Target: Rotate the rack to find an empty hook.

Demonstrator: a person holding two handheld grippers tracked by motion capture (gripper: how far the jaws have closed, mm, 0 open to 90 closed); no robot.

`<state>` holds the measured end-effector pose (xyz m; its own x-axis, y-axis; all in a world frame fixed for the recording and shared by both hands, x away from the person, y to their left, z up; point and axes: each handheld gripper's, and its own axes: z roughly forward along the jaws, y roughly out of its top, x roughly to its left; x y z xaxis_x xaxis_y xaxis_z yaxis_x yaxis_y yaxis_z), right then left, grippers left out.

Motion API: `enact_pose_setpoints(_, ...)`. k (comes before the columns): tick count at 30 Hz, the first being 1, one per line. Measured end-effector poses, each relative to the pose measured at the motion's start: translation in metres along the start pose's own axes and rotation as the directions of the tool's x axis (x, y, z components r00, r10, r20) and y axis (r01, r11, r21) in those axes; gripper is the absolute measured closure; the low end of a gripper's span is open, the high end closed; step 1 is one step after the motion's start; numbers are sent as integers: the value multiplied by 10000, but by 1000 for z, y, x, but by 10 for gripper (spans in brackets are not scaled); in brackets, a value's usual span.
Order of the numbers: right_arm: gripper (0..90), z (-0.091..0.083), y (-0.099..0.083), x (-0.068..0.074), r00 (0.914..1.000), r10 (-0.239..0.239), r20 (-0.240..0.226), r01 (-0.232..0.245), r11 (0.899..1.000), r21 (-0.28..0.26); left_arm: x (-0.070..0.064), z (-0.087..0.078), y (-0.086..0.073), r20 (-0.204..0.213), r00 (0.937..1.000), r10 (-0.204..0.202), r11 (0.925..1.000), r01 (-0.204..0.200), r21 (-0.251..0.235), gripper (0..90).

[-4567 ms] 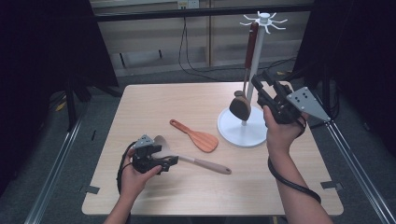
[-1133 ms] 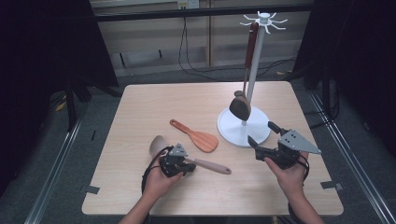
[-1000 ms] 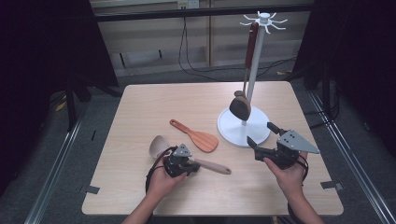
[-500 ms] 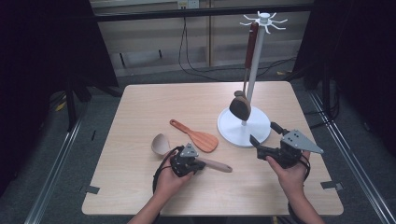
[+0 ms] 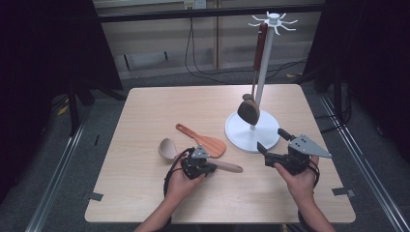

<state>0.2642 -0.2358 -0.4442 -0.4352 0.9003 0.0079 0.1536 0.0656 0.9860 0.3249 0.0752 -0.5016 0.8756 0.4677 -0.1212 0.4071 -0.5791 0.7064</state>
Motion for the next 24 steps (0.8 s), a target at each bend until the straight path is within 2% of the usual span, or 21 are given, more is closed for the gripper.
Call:
enact_pose_setpoints(4,113,-1,0,-1,9999,113,-29,-113,9999,2,1,2,1,57,9998,170,9998,-170,-84,900)
enact_pose_setpoints(5,113,-1,0,-1,9999,137,-61,-137,9999,3,0,0,2,81,9998,185,9998,-186,97,892)
enact_pose_setpoints(6,114,-1,0,-1,9999,147,-32,-147,9999,21,1,0,2,167,9992,351,9993,-353,141,883)
enact_pose_setpoints(7,114,-1,0,-1,9999,133,-22,-133,9999,22,1,-4,4,146,9981,604,9972,-610,433,873)
enact_pose_setpoints(10,114,-2,0,-1,9999,141,-81,-141,9999,45,7,-12,8,285,9965,785,9964,-793,303,823)
enact_pose_setpoints(14,114,-1,1,0,9999,55,-163,-55,10000,13,16,-25,13,144,9926,1210,9919,-1214,366,710)
enact_pose_setpoints(15,114,-1,1,0,9997,75,-214,-74,10000,11,21,-28,14,117,9897,1423,9879,-1428,600,657)
enact_pose_setpoints(17,114,0,1,1,9997,139,-186,-138,9999,55,26,-31,15,-90,9909,1346,9896,-1340,531,600)
enact_pose_setpoints(18,114,0,1,1,9997,150,-195,-149,9999,54,32,-34,15,-271,9856,1667,9837,-1643,733,539)
enact_pose_setpoints(19,114,0,1,1,9997,155,-203,-154,9999,54,33,-34,14,-350,9887,1457,9879,-1435,593,487)
enact_pose_setpoints(21,114,-1,1,0,9997,173,-180,-172,9998,18,37,-34,13,-371,9912,1270,9903,-1246,609,489)
enact_pose_setpoints(22,114,-1,2,0,9998,137,-161,-137,9999,4,39,-35,12,-410,9896,1380,9878,-1345,787,470)
enact_pose_setpoints(24,115,-2,2,0,9997,173,-176,-173,9998,9,41,-34,10,-389,9945,970,9944,-952,463,456)
